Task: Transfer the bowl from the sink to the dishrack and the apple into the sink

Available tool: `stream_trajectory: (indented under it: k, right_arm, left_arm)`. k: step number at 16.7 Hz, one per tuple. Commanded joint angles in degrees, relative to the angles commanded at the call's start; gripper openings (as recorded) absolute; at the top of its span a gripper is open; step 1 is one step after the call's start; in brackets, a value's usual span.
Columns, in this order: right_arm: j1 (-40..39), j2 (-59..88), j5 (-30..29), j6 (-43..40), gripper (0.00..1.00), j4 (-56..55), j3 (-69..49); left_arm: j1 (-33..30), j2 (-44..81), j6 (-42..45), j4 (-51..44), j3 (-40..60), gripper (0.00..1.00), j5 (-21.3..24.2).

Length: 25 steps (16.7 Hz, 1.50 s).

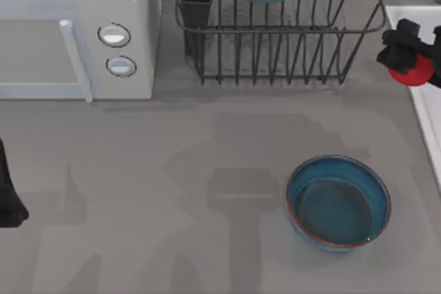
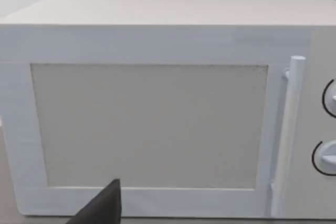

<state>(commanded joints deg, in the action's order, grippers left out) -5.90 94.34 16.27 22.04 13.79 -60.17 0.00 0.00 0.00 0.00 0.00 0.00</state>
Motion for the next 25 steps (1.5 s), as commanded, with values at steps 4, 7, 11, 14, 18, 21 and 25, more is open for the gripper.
stream_trajectory:
  k: [4,7,11,14,18,21,25]
  right_arm:
    - [8.87,-3.8,2.19,-4.85,0.0,-15.7,4.41]
    - [15.34,-4.95,4.61,-8.32,0.0,-32.29,7.68]
    - [25.56,-5.77,8.98,-13.9,0.0,-52.75,15.03]
    - [32.28,-7.73,11.5,-18.31,0.0,-61.93,22.08]
    - [36.06,-8.8,12.47,-21.0,0.0,-65.71,26.03]
    - [36.06,-8.8,12.47,-21.0,0.0,-65.71,26.03]
    - [36.0,-6.39,12.4,-20.84,0.0,-67.7,26.16]
  left_arm:
    - [0.0,0.0,0.0,0.0,0.0,1.0,0.0]
    - [0.0,0.0,0.0,0.0,0.0,1.0,0.0]
    - [0.0,0.0,0.0,0.0,0.0,1.0,0.0]
    - [0.0,0.0,0.0,0.0,0.0,1.0,0.0]
    - [0.0,0.0,0.0,0.0,0.0,1.0,0.0]
    - [0.0,0.0,0.0,0.0,0.0,1.0,0.0]
    - [0.0,0.0,0.0,0.0,0.0,1.0,0.0]
